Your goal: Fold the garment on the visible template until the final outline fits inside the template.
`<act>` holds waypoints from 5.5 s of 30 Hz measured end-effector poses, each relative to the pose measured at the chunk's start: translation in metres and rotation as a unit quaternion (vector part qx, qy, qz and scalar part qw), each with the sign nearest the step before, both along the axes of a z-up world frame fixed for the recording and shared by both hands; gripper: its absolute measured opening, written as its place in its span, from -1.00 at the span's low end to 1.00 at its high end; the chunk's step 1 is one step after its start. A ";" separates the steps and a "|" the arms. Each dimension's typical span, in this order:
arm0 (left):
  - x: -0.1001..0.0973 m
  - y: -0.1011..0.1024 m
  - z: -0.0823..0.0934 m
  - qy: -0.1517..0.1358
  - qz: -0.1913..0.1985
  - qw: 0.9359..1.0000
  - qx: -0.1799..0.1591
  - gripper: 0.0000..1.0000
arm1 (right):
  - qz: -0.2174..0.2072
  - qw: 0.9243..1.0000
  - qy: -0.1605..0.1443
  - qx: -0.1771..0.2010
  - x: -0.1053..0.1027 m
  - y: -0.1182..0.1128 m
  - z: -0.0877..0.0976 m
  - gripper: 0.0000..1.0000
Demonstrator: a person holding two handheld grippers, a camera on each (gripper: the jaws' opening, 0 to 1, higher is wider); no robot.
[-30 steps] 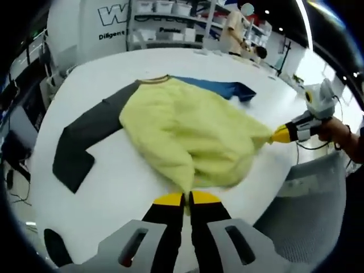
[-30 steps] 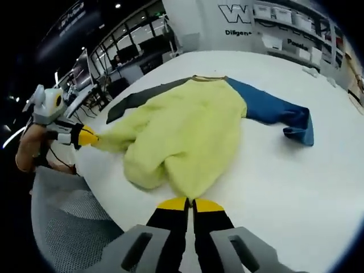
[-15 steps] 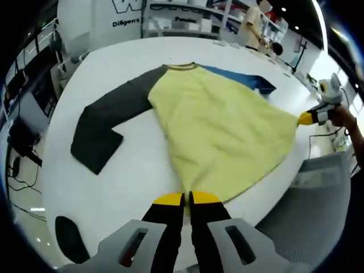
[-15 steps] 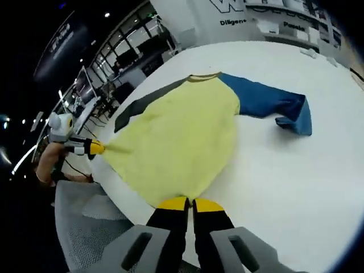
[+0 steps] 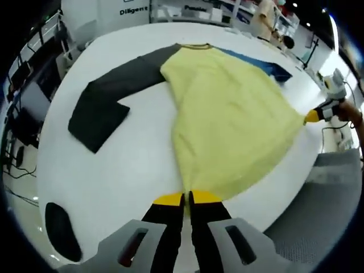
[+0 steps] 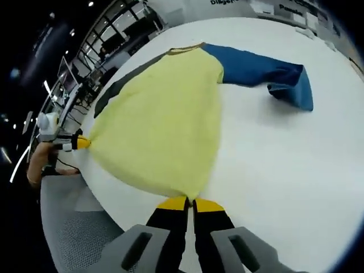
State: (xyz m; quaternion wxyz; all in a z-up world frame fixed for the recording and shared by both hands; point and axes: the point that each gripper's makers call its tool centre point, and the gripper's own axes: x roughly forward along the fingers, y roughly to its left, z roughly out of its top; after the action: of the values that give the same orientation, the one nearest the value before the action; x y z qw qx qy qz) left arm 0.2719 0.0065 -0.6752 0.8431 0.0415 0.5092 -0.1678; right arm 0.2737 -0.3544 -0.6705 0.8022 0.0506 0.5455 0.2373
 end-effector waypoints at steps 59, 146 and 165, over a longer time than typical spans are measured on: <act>0.070 -0.005 0.012 -0.060 0.032 0.995 -0.074 -0.91 | -0.034 0.995 -0.071 0.054 0.082 0.004 0.010 -1.00; -0.047 -0.014 0.001 0.017 -0.013 0.999 -0.030 -0.46 | 0.004 1.000 -0.015 -0.012 -0.046 -0.015 0.003 -0.90; -0.015 -0.026 0.053 -0.166 -0.008 0.984 -0.058 0.80 | -0.103 0.985 -0.135 0.034 0.016 -0.025 0.052 0.21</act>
State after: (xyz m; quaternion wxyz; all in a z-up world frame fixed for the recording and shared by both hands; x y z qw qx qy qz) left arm 0.2570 -0.0193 -0.6219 0.9155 0.0236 0.3513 -0.1948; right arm 0.2894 -0.3795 -0.6183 0.8864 0.1013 0.4156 0.1767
